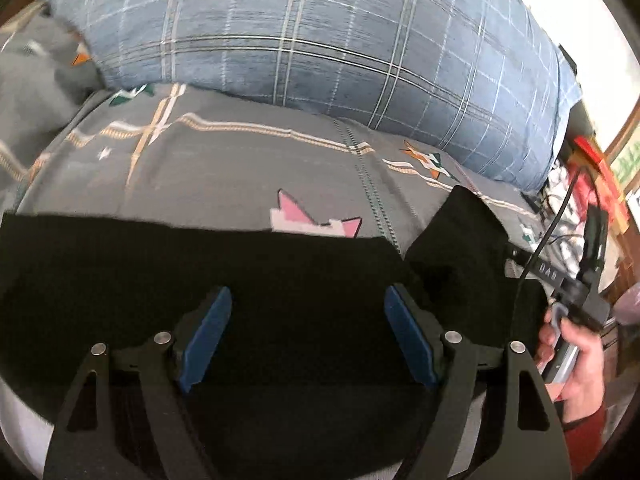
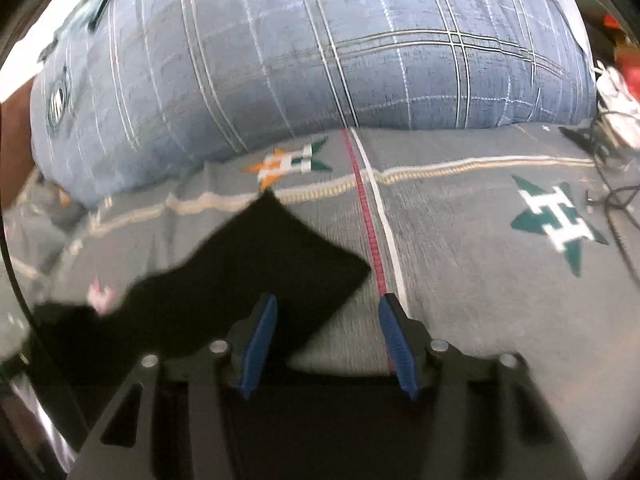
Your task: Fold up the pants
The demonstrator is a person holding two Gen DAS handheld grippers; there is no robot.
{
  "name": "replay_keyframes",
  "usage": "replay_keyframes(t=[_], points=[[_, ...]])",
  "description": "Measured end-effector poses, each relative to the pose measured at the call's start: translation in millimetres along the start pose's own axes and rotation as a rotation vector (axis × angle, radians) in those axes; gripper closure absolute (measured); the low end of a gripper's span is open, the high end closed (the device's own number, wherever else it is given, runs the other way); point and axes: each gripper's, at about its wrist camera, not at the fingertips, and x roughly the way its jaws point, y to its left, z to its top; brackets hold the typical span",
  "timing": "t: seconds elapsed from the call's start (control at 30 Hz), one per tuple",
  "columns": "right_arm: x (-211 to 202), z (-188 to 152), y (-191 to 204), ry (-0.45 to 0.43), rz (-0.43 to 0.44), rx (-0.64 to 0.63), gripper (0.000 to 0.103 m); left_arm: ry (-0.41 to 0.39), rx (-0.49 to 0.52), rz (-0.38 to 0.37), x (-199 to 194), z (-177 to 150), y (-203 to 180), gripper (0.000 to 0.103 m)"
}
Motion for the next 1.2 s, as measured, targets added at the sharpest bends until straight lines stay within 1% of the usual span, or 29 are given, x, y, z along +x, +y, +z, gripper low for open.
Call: replay_keyframes(t=[0.03,0.07,0.13,0.17,0.2,0.27,0.33,0.37,0.4,0.47,0.53,0.57,0.6,0.63,0.7,0.77,0.8,0.83,0.87,0.9,0.93,1.0,1.03,1.07,1.13,1.2], points=[[4.7,3.4,-0.5,-0.006,0.009,0.009,0.068,0.002,0.008,0.007,1.6,0.4,-2.3,0.024],[6.1,4.0,-4.6,-0.011,0.007,0.02,0.097,0.003,0.011,0.01,3.3,1.3,-3.3,0.024],[1.8,7.6,-7.0,-0.014,0.027,0.045,0.097,0.0,0.011,0.014,4.0,2.3,-3.0,0.024],[-6.6,5.4,-8.4,-0.038,0.034,0.048,0.097,-0.001,0.011,0.012,3.1,2.5,-2.8,0.024],[-27.4,4.7,-9.6,-0.077,0.029,0.038,0.097,-0.003,0.01,0.01,3.3,2.0,-2.9,0.024],[-57.4,-1.9,-12.0,-0.119,0.0,0.02,0.097,-0.007,0.008,0.008,3.4,1.2,-1.3,0.024],[-91.6,-15.9,-20.8,-0.139,-0.051,0.009,0.097,-0.016,0.011,0.013,4.2,0.1,-2.6,0.024],[-105.3,-25.3,-28.1,-0.133,-0.071,0.016,0.097,-0.024,0.015,0.018,5.1,-0.8,-4.0,0.023],[-112.9,-34.2,-35.5,-0.118,-0.081,0.031,0.097,-0.031,0.018,0.02,6.2,-1.7,-5.8,0.021],[-114.2,-48.8,-46.3,-0.068,-0.099,0.046,0.097,-0.049,0.019,0.031,7.9,-2.2,-9.2,0.02],[-104.1,-64.6,-54.4,-0.018,-0.174,0.04,0.097,-0.064,0.022,0.043,8.6,-3.2,-11.2,0.02],[-96.9,-68.9,-58.2,0.015,-0.197,0.046,0.096,-0.069,0.022,0.048,8.5,-3.5,-12.0,0.02],[-87.5,-73.9,-62.4,0.072,-0.223,0.055,0.095,-0.066,0.021,0.045,7.2,-3.8,-11.9,0.02],[-83.5,-77.4,-63.4,0.103,-0.244,0.052,0.094,-0.062,0.018,0.035,5.1,-4.2,-11.3,0.02],[-96.0,-81.3,-62.0,0.068,-0.241,0.036,0.093,-0.062,0.011,0.012,-2.7,-4.3,-6.8,0.02],[-111.5,-79.8,-60.9,0.026,-0.202,0.036,0.091,-0.073,0.006,0.028,-9.9,-3.0,-1.2,0.02],[-116.2,-77.1,-60.8,0.008,-0.189,0.037,0.088,-0.076,0.001,0.028,-11.9,-2.3,1.6,0.02],[-117.6,-75.2,-61.4,-0.003,-0.195,0.04,0.07,-0.078,-0.008,0.025,-13.8,-1.6,4.6,0.02],[-116.6,-73.2,-61.8,-0.013,-0.209,0.044,0.044,-0.079,-0.02,0.025,-15.4,-0.9,7.6,0.02],[-113.7,-71.2,-62.9,-0.018,-0.22,0.05,0.04,-0.079,-0.027,0.025,-16.3,-1.0,9.5,0.02],[-108.0,-69.5,-63.4,-0.01,-0.216,0.051,0.041,-0.076,-0.03,0.024,-16.7,-1.3,10.7,0.02],[-98.2,-65.1,-62.6,-0.002,-0.206,0.042,0.052,-0.068,-0.03,0.026,-16.3,-3.3,12.4,0.02],[-93.7,-63.4,-58.6,-0.012,-0.214,0.015,0.063,-0.065,-0.03,0.029,-15.8,-4.7,13.4,0.02],[-92.5,-62.1,-56.1,-0.015,-0.22,-0.002,0.068,-0.061,-0.031,0.033,-15.0,-6.4,14.5,0.02],[-81.9,-58.0,-50.2,-0.006,-0.224,-0.041,0.068,-0.052,-0.036,0.034,-12.8,-8.2,16.1,0.02],[-69.4,-53.9,-52.4,0.011,-0.213,-0.046,0.076,-0.045,-0.042,0.03,-10.6,-9.3,16.8,0.02]])
